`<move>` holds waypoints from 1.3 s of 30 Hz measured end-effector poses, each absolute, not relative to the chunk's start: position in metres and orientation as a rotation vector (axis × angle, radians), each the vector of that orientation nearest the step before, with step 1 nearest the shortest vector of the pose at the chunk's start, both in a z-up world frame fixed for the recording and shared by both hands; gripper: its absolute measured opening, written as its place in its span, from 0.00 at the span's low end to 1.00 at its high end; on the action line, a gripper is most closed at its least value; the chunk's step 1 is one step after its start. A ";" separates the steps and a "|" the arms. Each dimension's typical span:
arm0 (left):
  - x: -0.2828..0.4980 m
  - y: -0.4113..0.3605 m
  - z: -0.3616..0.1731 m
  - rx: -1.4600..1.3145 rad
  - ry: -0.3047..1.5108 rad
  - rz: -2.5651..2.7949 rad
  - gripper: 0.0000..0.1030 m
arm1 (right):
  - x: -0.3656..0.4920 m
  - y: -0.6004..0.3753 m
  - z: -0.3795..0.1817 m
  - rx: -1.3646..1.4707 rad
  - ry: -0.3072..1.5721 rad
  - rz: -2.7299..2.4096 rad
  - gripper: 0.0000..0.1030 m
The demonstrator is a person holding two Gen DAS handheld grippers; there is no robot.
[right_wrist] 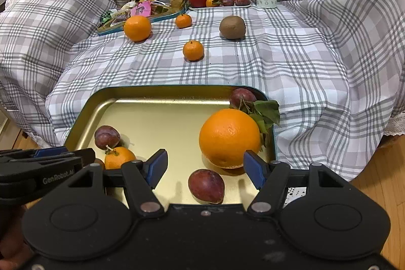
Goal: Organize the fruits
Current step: 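Lift both open tools up from the gold tray, then reach the left tool to a mandarin while the right tool reaches a kiwi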
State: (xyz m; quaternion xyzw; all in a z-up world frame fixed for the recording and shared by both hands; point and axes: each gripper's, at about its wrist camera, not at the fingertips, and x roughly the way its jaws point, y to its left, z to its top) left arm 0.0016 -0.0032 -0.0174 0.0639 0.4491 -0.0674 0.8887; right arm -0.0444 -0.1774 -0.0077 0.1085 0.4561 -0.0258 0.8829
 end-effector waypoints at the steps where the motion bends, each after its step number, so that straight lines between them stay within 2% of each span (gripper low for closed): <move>1: 0.003 -0.004 -0.016 0.136 0.929 -0.142 0.47 | -0.044 -0.178 -0.006 0.227 0.944 -0.055 0.67; 21: 0.041 -0.018 0.004 0.128 0.868 -0.204 0.47 | -0.019 -0.200 0.001 0.294 0.901 -0.128 0.67; 39: 0.095 -0.062 -0.006 0.187 0.885 -0.280 0.46 | 0.016 -0.210 -0.016 0.338 0.933 -0.172 0.67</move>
